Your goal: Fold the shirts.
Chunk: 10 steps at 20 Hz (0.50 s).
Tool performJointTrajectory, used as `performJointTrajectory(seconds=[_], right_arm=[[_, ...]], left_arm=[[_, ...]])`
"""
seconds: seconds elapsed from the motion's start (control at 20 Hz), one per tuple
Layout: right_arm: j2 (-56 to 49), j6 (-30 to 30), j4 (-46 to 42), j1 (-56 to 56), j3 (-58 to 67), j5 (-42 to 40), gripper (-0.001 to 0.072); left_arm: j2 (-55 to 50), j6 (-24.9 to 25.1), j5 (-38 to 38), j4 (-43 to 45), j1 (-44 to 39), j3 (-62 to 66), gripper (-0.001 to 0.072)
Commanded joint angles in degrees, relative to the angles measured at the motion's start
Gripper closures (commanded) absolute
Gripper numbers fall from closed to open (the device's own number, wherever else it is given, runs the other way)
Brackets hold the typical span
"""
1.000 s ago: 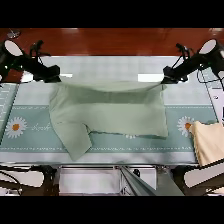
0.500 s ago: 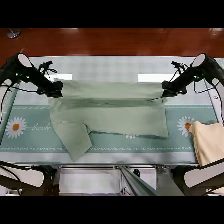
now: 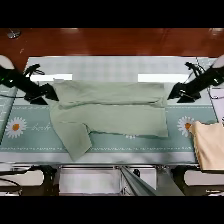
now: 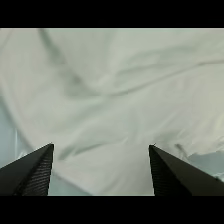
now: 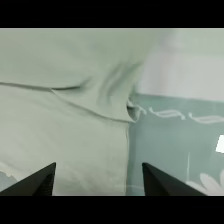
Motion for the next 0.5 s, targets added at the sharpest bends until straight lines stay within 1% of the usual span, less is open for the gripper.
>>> performJointTrajectory(seconds=[0.0, 0.05, 0.1, 0.2, 0.25, 0.3, 0.4, 0.45], right_arm=[[13.7, -2.3, 6.9, -6.8, -17.0, -8.7, 0.0089], [18.5, -5.1, 10.2, -8.0, -23.7, -11.5, 0.0089], [22.6, -7.3, 12.1, -8.3, -29.3, -13.5, 0.0090], [29.2, -7.7, 13.5, -8.3, -38.4, -16.5, 0.0089], [31.1, -8.5, 15.8, -8.3, -41.4, -16.9, 0.0089], [32.4, -9.6, 18.7, -8.3, -43.6, -17.0, 0.0090], [33.1, -10.5, 23.3, -8.3, -46.2, -17.0, 0.0090], [33.1, -10.8, 24.2, -8.3, -46.6, -17.2, 0.0090]], left_arm=[[10.3, 0.6, 1.6, -0.6, 9.6, -14.4, 0.0006], [12.8, 0.7, 2.1, -2.3, 13.8, -20.1, 0.0006], [15.1, 1.9, 2.9, -5.4, 17.7, -25.4, 0.0006], [18.7, 5.9, 5.5, -14.3, 23.3, -33.6, 0.0006], [19.8, 6.9, 7.3, -16.2, 24.7, -36.4, 0.0006], [20.4, 6.4, 9.2, -15.9, 25.0, -38.3, 0.0006], [20.5, 7.2, 12.5, -16.9, 23.7, -41.6, 0.0006], [20.7, 8.7, 14.3, -19.0, 22.5, -43.4, 0.0006]])
